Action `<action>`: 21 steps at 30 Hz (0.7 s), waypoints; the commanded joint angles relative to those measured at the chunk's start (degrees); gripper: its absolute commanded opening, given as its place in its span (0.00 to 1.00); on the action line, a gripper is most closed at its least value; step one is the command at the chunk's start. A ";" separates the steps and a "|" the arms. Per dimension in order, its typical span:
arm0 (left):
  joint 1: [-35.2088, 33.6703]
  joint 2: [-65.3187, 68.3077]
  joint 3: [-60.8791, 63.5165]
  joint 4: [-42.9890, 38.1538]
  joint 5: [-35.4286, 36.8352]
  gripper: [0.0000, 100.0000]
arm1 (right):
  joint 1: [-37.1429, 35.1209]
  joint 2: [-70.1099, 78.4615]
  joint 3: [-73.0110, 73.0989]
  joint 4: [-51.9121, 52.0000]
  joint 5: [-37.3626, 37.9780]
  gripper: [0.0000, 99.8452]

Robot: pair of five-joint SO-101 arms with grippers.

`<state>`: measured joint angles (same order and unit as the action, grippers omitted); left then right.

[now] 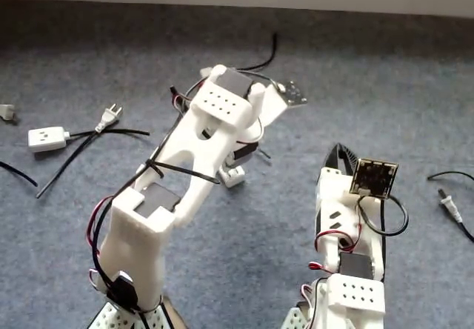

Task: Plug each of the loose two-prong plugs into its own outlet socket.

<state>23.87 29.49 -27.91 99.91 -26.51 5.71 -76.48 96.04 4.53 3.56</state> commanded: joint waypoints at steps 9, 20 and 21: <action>2.86 -0.40 2.59 0.88 0.70 0.01 | -0.57 -0.13 6.64 -0.04 0.88 0.01; 2.95 -0.48 2.51 -1.85 0.79 0.01 | -0.57 -0.31 6.73 -0.04 0.97 0.01; 2.95 -0.48 2.68 -2.46 0.79 0.01 | -0.57 -0.31 6.73 -0.04 0.97 0.01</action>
<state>25.45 29.32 -25.19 99.91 -26.42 5.71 -76.48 96.04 4.53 3.74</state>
